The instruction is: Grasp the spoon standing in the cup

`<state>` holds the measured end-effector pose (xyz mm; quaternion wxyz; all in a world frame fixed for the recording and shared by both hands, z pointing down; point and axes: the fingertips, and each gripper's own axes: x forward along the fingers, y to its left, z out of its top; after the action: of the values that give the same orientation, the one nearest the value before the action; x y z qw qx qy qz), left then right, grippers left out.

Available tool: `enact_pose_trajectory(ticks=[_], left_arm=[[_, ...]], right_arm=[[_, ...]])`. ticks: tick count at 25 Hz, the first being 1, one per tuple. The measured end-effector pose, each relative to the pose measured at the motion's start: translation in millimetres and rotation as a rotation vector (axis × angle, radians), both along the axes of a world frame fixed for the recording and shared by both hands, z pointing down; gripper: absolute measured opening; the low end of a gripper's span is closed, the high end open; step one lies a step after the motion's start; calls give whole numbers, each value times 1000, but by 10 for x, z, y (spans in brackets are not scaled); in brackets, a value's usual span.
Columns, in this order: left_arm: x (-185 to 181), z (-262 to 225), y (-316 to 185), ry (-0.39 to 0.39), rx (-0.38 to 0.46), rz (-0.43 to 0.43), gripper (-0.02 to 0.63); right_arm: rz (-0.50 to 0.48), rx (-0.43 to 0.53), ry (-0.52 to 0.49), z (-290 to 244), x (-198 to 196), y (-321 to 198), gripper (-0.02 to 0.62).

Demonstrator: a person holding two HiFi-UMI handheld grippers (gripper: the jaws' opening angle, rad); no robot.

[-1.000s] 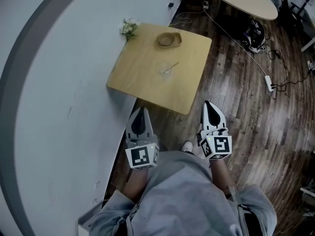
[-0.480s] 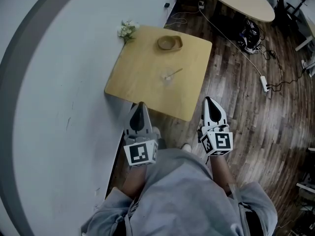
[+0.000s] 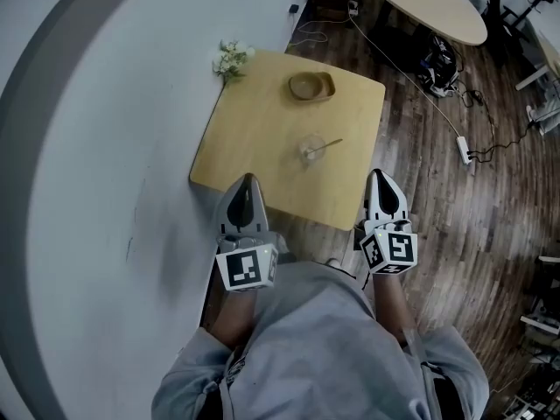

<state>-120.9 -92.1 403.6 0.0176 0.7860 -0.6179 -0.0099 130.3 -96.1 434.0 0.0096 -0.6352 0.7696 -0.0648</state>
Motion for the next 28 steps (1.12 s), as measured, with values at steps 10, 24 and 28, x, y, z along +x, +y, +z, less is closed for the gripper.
enact_pose_trajectory(ticks=[10,24,28], left_arm=[[-218,85,-356,16,-6,43,2],[-123,-39,-382,-20,-8,-94,2],[-155,-17,-369,-29,-16,-141,2]], right_arm=[[53,-18,6,141,-211,-193,0],[-70,-139,-13,654,-97,-713,97],[-99,-194,-18,900,-95,-851,97]])
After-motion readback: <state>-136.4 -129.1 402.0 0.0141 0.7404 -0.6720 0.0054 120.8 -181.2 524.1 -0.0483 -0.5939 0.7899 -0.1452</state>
